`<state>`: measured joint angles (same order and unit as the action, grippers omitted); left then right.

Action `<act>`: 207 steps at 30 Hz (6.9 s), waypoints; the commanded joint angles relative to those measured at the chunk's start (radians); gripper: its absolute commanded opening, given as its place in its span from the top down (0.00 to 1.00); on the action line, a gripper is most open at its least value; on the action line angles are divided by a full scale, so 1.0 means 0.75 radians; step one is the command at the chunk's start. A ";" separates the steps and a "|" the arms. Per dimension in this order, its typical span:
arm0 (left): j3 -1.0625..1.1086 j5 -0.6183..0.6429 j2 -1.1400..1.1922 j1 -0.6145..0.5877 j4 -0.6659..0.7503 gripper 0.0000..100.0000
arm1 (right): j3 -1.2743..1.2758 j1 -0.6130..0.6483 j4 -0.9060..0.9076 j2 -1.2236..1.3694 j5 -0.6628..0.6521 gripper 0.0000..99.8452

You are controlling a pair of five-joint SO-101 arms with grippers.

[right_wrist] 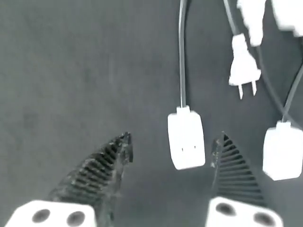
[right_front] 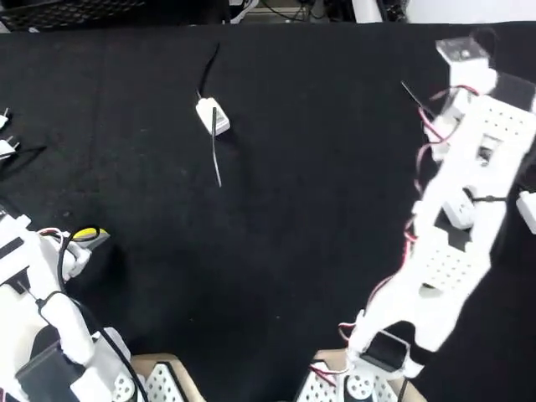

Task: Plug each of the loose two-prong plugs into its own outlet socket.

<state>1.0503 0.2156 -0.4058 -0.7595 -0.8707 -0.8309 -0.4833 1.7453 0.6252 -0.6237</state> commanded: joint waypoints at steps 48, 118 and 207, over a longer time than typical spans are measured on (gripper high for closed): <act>0.005 0.006 -0.045 0.069 0.020 0.55 | 0.799 -0.043 -0.808 -0.060 -0.256 0.95; 0.005 -0.008 -0.057 0.242 0.008 0.55 | 0.312 1.414 -0.266 -0.521 0.378 0.99; 0.752 -0.045 -1.847 0.517 0.151 0.56 | 1.171 1.586 -0.221 -1.169 0.513 0.99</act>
<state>1.6164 0.1818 -1.7822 -0.2562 -0.7710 -0.0023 0.6997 1.6318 -0.2156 -0.2309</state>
